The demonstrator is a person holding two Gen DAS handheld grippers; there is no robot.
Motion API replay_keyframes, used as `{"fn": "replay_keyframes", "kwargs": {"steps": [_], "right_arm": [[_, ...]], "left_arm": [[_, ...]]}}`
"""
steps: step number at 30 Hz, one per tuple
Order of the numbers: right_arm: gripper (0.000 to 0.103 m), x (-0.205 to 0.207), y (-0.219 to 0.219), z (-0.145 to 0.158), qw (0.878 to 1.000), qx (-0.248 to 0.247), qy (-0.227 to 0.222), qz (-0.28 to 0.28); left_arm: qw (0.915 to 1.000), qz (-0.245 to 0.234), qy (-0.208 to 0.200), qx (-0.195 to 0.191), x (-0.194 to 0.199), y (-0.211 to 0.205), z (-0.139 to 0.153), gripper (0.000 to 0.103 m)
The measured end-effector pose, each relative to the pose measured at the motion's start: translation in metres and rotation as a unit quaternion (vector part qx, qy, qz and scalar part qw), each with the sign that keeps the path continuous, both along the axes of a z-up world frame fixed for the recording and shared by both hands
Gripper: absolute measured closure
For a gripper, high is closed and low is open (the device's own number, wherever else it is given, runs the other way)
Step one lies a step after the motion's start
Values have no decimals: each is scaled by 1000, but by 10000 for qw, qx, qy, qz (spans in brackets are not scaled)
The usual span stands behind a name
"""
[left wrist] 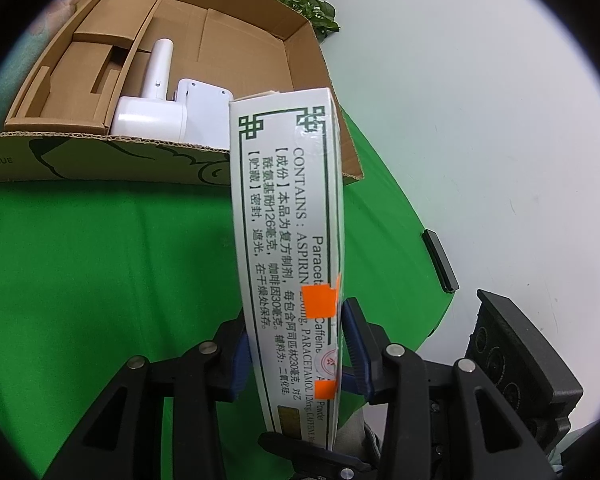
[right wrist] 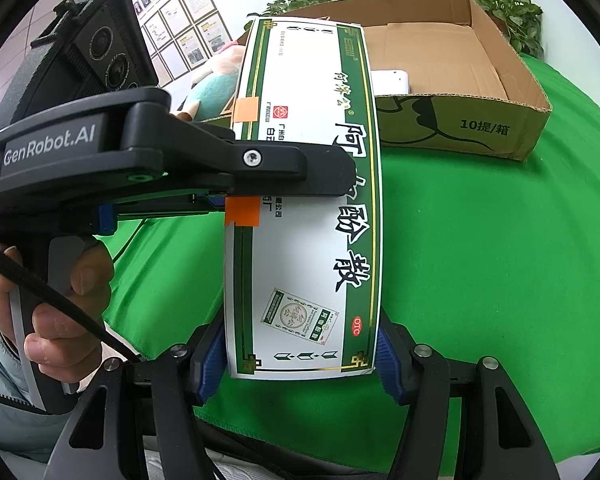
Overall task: Organize objects
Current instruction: 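Lift the medicine box with both tools and raise it upright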
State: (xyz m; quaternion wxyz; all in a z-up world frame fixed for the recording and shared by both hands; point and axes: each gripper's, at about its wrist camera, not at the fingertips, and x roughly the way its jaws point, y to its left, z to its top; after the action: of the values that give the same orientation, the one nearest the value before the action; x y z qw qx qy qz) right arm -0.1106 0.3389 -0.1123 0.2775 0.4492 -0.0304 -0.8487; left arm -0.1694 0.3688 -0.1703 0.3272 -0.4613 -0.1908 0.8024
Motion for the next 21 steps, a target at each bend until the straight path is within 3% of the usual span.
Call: {"fn": "replay_keyframes", "kwargs": {"steps": [11,21], "right_arm": [[43,-18,17,11,9999,-53,149,-57],[43,-54,39,42,9982,-161,506,-294]], "left_arm": [[9999,-52,145,-9,-23,76,-2,64],[9978,-285,588,-123,-65,162,20,64]]}}
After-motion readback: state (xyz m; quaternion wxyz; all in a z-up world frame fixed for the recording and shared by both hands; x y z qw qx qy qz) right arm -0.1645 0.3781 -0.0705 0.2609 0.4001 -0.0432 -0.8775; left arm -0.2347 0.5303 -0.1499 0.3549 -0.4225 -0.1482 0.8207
